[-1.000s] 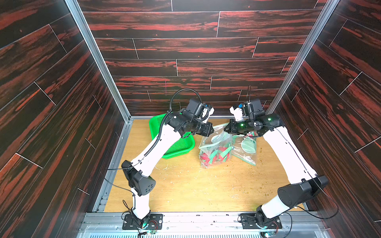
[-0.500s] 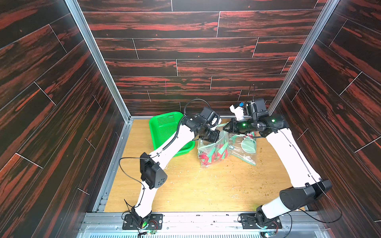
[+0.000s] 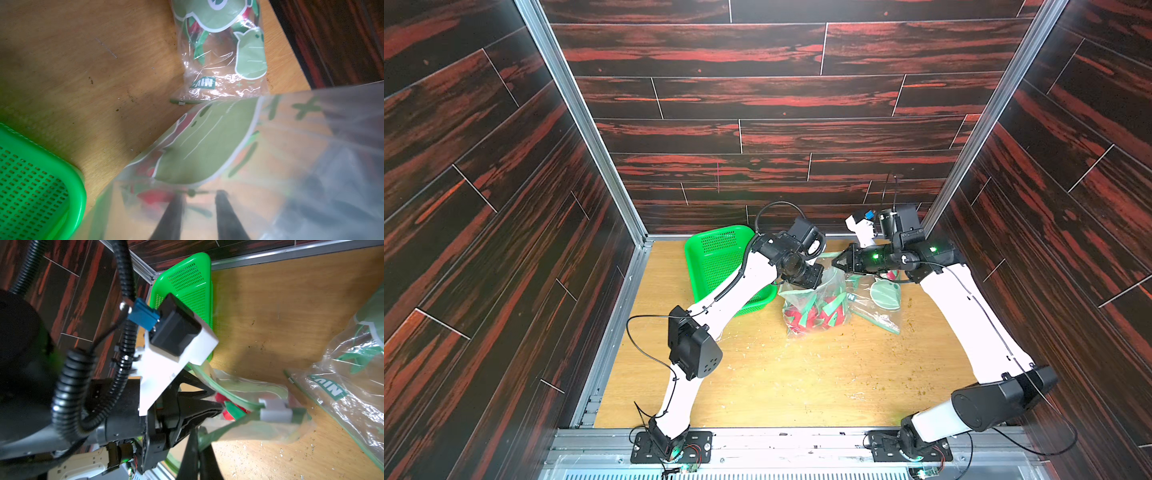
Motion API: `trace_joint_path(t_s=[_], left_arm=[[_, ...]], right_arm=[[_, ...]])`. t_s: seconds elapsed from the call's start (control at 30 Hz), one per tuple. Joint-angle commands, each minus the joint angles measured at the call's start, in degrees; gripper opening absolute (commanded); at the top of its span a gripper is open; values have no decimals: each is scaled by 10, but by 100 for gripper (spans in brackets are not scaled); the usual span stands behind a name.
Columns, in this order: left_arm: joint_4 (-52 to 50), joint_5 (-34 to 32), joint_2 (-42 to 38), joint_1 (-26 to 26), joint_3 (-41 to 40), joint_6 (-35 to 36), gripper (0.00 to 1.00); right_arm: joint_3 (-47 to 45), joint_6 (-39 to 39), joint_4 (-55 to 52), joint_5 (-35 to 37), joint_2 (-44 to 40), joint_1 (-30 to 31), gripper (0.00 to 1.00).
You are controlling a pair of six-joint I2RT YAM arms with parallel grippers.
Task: Open the zip-top bag and take out the dragon fruit
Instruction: Pick up the dragon fruit from the zipper food storage bag.
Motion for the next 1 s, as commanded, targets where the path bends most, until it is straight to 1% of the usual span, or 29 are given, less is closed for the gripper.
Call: trace_joint_path(t_s=[0.0, 0.2, 0.47, 0.6, 0.7, 0.97], left_arm=[[-25, 11, 8, 2, 9, 19, 32], [-29, 29, 26, 1, 23, 30, 33], [-22, 16, 48, 0, 40, 45, 37], [-11, 9, 54, -6, 48, 50, 41], [-10, 21, 60, -7, 54, 55, 41], [-4, 24, 73, -9, 55, 67, 40]], right_arm=[[-8, -9, 20, 11, -16, 0, 0], [-34, -6, 28, 12, -24, 1, 0], [-47, 0, 36, 10, -29, 0, 0], [-58, 5, 41, 8, -30, 0, 0], [-65, 8, 43, 10, -32, 0, 0], [-95, 17, 57, 30, -40, 0, 0]])
